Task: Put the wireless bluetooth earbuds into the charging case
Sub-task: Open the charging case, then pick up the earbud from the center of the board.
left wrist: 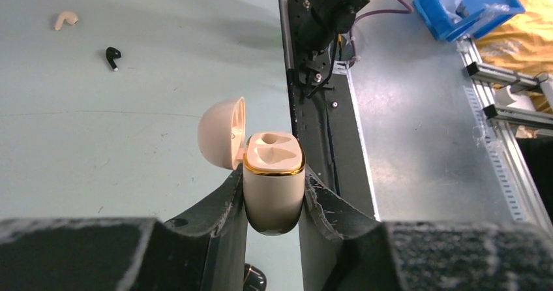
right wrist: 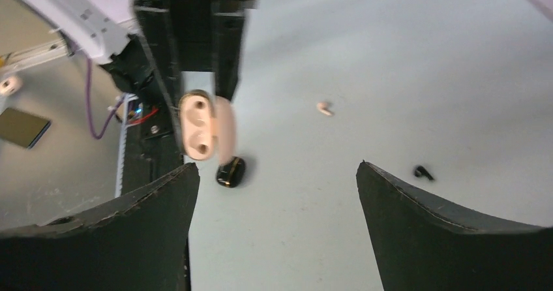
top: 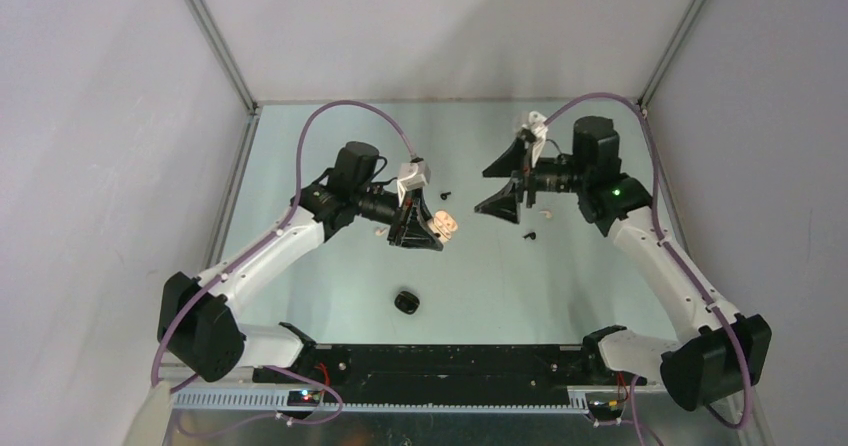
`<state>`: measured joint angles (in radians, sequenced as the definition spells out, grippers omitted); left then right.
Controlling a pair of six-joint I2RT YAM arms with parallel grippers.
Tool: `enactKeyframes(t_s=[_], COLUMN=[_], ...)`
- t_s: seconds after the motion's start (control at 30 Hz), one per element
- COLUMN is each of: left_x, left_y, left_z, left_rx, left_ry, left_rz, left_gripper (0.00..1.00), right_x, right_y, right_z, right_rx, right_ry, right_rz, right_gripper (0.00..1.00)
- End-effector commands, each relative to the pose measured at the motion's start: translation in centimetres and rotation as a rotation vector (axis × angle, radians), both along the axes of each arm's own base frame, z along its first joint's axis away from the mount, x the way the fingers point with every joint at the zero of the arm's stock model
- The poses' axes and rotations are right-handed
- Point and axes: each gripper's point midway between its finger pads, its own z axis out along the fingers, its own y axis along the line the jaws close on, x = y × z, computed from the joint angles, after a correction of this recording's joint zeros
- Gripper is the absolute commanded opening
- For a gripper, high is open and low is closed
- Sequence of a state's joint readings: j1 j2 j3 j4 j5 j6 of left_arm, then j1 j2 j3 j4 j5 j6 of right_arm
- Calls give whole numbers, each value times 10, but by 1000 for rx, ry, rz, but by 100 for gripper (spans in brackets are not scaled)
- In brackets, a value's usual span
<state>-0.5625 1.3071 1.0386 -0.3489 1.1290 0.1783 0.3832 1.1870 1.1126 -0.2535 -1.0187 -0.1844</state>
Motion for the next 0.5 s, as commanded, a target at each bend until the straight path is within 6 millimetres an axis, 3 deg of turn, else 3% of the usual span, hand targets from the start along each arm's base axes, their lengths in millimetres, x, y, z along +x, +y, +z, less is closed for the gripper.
enactKeyframes(t_s=[0.0, 0.17, 0.27, 0.47], left_x=[4, 10, 12, 9], left_y=[1, 12, 21, 24], left_z=[12, 12, 12, 4], left_rx=[-8, 22, 9, -39], left_ry=[-92, -127, -138, -157], left_rz=[-11, 15, 19, 23], left_gripper=[0, 0, 0, 0], right_x=[26, 85, 100, 124], right_y=[-33, -86, -111, -159], right_z=[3, -55, -92, -139], right_rx=[-13, -145, -252, -565], right_ry=[40, 211, 251, -22], right_rz=[-120, -431, -501, -520], right_gripper=[95, 94, 90, 86])
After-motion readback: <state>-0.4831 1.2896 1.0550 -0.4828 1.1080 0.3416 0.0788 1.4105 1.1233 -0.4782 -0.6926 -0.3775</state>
